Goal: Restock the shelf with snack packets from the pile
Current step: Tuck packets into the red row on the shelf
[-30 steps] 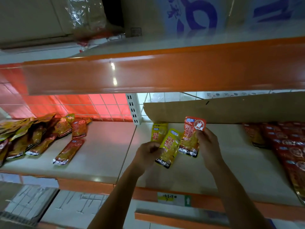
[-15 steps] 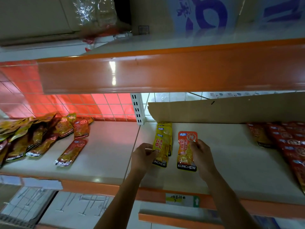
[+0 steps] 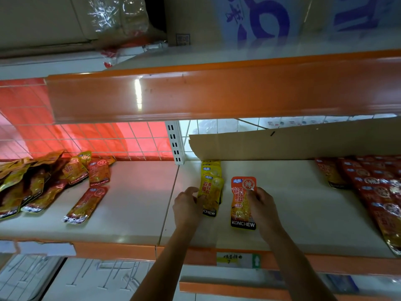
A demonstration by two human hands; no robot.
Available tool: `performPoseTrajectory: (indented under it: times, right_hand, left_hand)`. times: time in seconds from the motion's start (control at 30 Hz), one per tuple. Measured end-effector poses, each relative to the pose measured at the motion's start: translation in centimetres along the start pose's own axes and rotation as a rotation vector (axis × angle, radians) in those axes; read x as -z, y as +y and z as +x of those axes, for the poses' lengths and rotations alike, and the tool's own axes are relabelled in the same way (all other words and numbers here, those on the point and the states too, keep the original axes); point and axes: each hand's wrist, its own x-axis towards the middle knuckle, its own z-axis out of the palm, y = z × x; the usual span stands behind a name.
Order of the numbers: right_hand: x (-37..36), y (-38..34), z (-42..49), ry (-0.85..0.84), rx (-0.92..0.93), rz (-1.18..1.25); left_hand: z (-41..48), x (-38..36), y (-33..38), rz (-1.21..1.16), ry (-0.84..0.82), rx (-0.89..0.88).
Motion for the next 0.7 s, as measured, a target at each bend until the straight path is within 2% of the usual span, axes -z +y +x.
performPoseTrajectory:
  times: [0.17, 0.7]
  right_hand:
    - [0.5, -0.3, -0.4, 0.017, -0.002, -0.006]
    - [1.1, 0.1, -1.7, 0.065, -0.01, -0.016]
  left_hand:
    - [-0.2, -0.3, 0.1, 0.088, 0.026, 0.064]
    - [0.8, -0.3, 0.3, 0.135, 0.006, 0.146]
